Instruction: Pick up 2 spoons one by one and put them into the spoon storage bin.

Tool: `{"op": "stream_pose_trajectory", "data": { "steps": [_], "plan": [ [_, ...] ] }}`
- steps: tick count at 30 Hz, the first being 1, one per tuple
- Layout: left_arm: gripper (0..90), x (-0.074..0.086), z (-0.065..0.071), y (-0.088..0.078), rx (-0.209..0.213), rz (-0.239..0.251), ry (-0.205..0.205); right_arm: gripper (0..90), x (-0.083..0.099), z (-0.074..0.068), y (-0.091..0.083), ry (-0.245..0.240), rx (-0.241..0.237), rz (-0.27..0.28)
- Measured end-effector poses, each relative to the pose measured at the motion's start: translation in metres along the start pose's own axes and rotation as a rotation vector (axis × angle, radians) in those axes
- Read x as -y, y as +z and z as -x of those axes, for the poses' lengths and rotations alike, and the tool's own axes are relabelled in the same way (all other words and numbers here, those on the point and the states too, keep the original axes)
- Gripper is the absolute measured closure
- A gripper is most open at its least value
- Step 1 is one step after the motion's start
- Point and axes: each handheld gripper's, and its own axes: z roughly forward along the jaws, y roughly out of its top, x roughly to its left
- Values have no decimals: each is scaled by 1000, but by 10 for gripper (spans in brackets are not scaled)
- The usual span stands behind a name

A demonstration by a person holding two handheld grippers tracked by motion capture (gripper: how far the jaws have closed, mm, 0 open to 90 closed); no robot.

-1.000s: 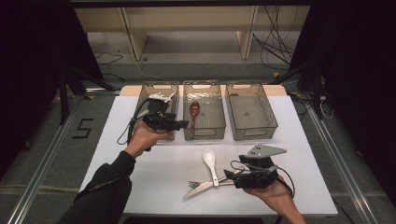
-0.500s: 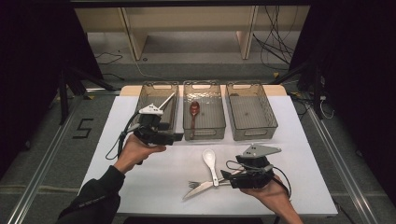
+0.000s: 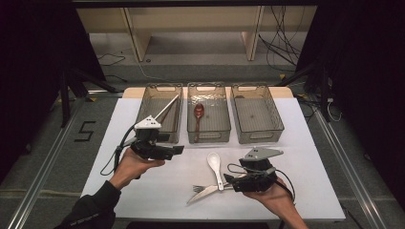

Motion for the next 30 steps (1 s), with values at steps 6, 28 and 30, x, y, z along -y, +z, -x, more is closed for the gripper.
{"op": "stream_pose_trajectory", "data": {
  "steps": [6, 28, 30],
  "plan": [
    [231, 10, -1, -5, -10, 17, -15, 266, -3, -3, 7, 3, 7, -30],
    [213, 48, -5, -31, -52, 58, -17, 281, -14, -5, 69, 17, 59, -224],
    [213, 50, -4, -34, -57, 66, -20, 285, -14, -5, 73, 20, 56, -242]
  ]
}}
